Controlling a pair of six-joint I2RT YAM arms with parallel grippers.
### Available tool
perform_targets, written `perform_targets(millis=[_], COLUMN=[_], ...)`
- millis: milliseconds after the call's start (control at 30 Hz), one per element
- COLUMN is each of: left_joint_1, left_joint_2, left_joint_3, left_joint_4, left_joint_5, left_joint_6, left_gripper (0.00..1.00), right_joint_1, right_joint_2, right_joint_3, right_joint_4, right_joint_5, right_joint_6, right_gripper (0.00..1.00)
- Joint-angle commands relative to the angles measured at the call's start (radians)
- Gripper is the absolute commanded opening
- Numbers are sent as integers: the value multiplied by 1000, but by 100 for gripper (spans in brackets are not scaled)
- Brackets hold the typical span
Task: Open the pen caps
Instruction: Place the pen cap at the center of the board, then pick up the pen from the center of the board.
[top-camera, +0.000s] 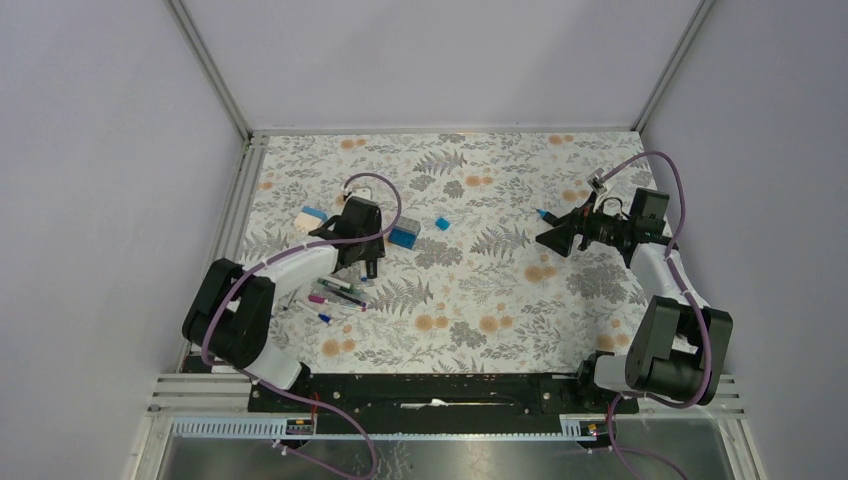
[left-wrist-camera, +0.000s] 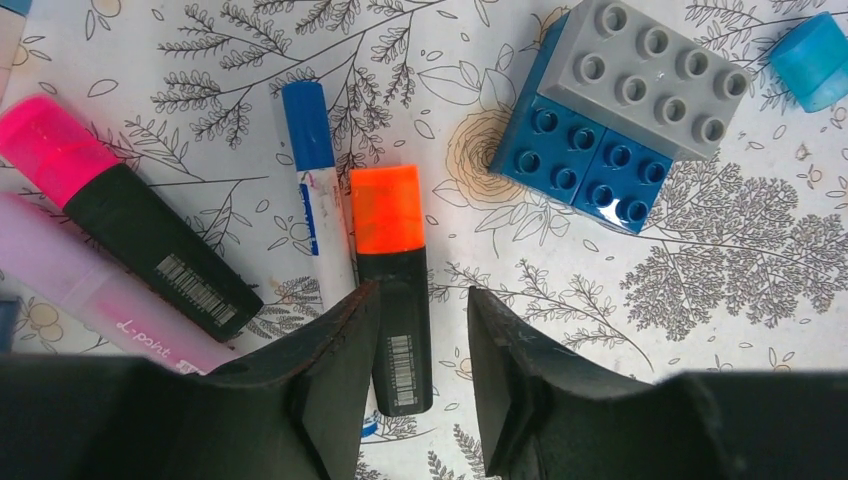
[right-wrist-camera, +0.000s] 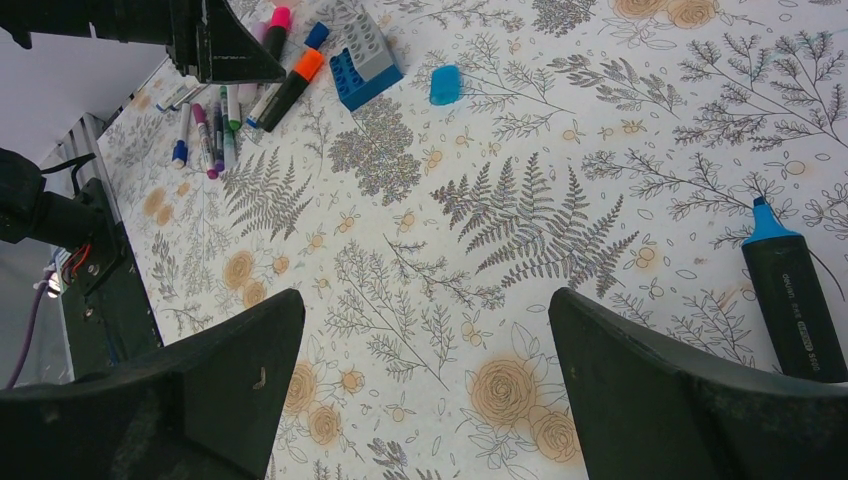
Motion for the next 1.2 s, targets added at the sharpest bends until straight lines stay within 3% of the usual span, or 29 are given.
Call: perform_targets(millis=[0,1000,1167], left_joint_1=[7,6,6], left_joint_2=[35,215,238], left_joint_3=[70,148,151], left_joint_4=[-16,-148,-162], left_joint_5=[5,-13,2], left_joint_6=[33,5,3], left_gripper=[43,42,33], right_joint_1=[-4,-4,-5], right_joint_2=[3,7,6], right_joint_3=[-4,1,2], right_joint_4=[1,-14,-16], right_joint_5=[-23,-24,-28], right_joint_6=[-21,-41,-39], right_gripper=[100,100,100])
